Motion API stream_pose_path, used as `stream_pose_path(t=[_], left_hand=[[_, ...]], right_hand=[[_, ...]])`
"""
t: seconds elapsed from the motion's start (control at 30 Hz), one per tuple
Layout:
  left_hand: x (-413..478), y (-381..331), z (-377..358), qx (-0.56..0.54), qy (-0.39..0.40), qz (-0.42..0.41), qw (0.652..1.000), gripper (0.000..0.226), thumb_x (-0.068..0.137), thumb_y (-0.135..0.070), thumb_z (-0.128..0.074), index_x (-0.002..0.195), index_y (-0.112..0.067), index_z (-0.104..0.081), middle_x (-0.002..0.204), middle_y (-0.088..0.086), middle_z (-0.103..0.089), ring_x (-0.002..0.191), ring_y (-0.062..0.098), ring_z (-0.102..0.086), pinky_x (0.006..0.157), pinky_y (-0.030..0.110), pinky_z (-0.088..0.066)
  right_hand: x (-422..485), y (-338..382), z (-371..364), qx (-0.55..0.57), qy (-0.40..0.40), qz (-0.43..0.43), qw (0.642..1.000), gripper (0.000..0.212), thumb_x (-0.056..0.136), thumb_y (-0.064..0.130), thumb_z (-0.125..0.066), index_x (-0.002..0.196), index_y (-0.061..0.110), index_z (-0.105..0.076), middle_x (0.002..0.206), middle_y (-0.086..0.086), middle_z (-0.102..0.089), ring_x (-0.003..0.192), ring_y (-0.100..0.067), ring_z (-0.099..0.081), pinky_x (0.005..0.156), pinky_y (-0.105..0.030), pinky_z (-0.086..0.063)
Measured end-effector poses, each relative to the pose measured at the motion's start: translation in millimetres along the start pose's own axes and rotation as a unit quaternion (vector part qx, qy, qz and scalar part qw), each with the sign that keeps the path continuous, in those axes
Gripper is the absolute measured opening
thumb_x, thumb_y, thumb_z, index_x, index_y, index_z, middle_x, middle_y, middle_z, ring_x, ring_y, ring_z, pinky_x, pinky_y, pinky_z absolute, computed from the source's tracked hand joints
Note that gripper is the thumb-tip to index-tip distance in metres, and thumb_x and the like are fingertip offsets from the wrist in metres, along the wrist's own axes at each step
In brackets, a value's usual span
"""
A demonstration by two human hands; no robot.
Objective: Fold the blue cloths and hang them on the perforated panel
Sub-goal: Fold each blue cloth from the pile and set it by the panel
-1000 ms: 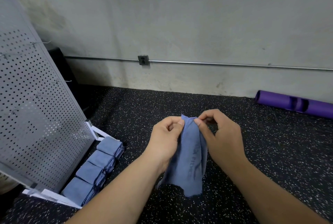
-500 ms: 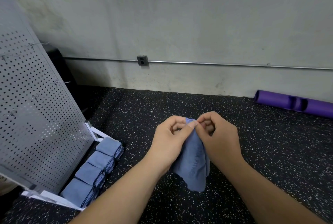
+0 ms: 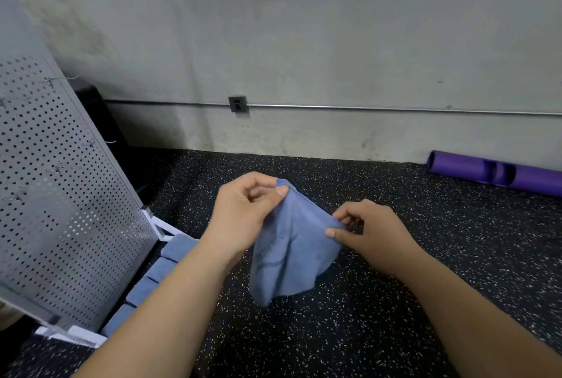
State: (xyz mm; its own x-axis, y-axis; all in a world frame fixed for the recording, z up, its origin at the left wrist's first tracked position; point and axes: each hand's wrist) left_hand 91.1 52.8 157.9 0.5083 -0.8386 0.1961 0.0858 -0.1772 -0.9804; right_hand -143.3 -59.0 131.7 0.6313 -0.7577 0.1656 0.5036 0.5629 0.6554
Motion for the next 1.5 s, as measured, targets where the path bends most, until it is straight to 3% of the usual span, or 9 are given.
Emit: stream_pose_path(t=[0.23, 0.47, 0.63, 0.73, 0.87, 1.0, 1.13, 1.27, 1.5], left_hand=[[14, -16, 38, -0.032, -0.075, -0.018, 0.997, 0.016, 0.087, -0.004, -0.083, 0.086, -0.019, -0.077, 0.077, -0.002, -0.076, 0.071, 0.004, -0.065, 0.068, 0.014, -0.051], [20, -10, 64, 0.015, -0.121, -0.002, 0.993, 0.013, 0.086, -0.011, -0.087, 0.093, -0.016, -0.077, 0.079, 0.003, -0.074, 0.076, 0.012, -0.064, 0.077, 0.022, -0.052], [21, -2, 68, 0.031, -0.123, 0.002, 0.992, 0.011, 0.088, -0.012, -0.087, 0.094, -0.015, -0.077, 0.08, 0.006, -0.072, 0.076, 0.016, -0.061, 0.08, 0.032, -0.052], [22, 0, 69, 0.03, -0.134, 0.001, 0.991, 0.011, 0.089, -0.011, -0.086, 0.095, -0.016, -0.076, 0.079, 0.002, -0.073, 0.074, 0.013, -0.062, 0.081, 0.036, -0.052], [23, 4, 69, 0.043, -0.127, 0.005, 0.991, 0.01, 0.091, -0.012, -0.083, 0.099, -0.016, -0.079, 0.084, 0.0, -0.077, 0.078, 0.008, -0.066, 0.087, 0.041, -0.056], [24, 6, 70, 0.055, -0.123, 0.013, 0.991, 0.011, 0.094, -0.018, -0.082, 0.104, -0.018, -0.083, 0.097, 0.012, -0.08, 0.084, 0.01, -0.067, 0.095, 0.047, -0.06], [24, 7, 67, 0.055, -0.105, 0.015, 0.993, 0.007, 0.097, -0.02, -0.078, 0.1, -0.021, -0.084, 0.097, 0.009, -0.081, 0.086, 0.014, -0.068, 0.098, 0.051, -0.061], [24, 9, 66, 0.1, -0.101, -0.02, 0.99, 0.005, 0.097, -0.022, -0.078, 0.1, -0.019, -0.082, 0.093, 0.007, -0.08, 0.083, 0.016, -0.069, 0.093, 0.056, -0.061], [22, 7, 62, 0.211, -0.095, -0.096, 0.968, 0.007, 0.096, -0.023, -0.08, 0.093, -0.027, -0.076, 0.086, -0.008, -0.077, 0.078, 0.008, -0.07, 0.08, 0.037, -0.059]], right_hand=[[1, -17, 20, -0.088, -0.009, -0.009, 0.996, 0.015, 0.084, 0.053, -0.084, 0.089, 0.046, -0.071, 0.095, 0.016, -0.061, 0.089, -0.001, -0.056, 0.072, -0.023, -0.042], [4, -35, 35, -0.141, -0.084, 0.038, 0.986, 0.017, 0.09, 0.048, -0.079, 0.103, 0.039, -0.076, 0.099, 0.028, -0.065, 0.099, -0.003, -0.05, 0.084, -0.033, -0.049], [3, -34, 42, -0.147, -0.152, 0.035, 0.977, 0.013, 0.089, 0.042, -0.082, 0.099, 0.034, -0.078, 0.111, 0.019, -0.058, 0.108, -0.009, -0.051, 0.085, -0.035, -0.047], [0, -30, 49, -0.122, -0.157, 0.013, 0.98, 0.011, 0.089, 0.045, -0.082, 0.095, 0.04, -0.075, 0.105, 0.02, -0.066, 0.101, -0.008, -0.061, 0.089, -0.038, -0.053], [-3, -27, 52, -0.015, -0.17, -0.014, 0.985, 0.011, 0.089, 0.037, -0.085, 0.089, 0.045, -0.077, 0.078, 0.02, -0.074, 0.075, -0.003, -0.067, 0.074, -0.029, -0.057], [-2, -28, 55, 0.034, -0.181, -0.022, 0.983, 0.012, 0.091, 0.03, -0.083, 0.095, 0.041, -0.082, 0.084, 0.029, -0.074, 0.072, -0.008, -0.068, 0.069, -0.023, -0.054], [0, -32, 59, 0.092, -0.215, -0.031, 0.972, 0.021, 0.088, 0.019, -0.087, 0.1, 0.035, -0.082, 0.083, 0.012, -0.077, 0.077, -0.012, -0.069, 0.071, -0.009, -0.053], [0, -30, 64, 0.111, -0.223, -0.039, 0.968, 0.029, 0.087, 0.017, -0.088, 0.109, 0.034, -0.081, 0.088, 0.009, -0.077, 0.079, -0.011, -0.068, 0.076, -0.008, -0.053], [0, -32, 69, 0.104, -0.208, -0.084, 0.969, 0.009, 0.089, 0.024, -0.086, 0.089, 0.031, -0.08, 0.08, 0.018, -0.076, 0.076, 0.001, -0.069, 0.071, -0.011, -0.048]])
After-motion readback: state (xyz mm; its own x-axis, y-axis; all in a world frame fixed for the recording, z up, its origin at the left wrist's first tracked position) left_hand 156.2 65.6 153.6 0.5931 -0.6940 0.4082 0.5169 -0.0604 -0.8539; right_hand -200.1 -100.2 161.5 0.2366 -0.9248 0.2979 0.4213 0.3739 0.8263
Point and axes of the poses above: each hand's wrist, its own x-axis towards the middle knuckle, its own z-axis out of the back of the hand, y = z × x
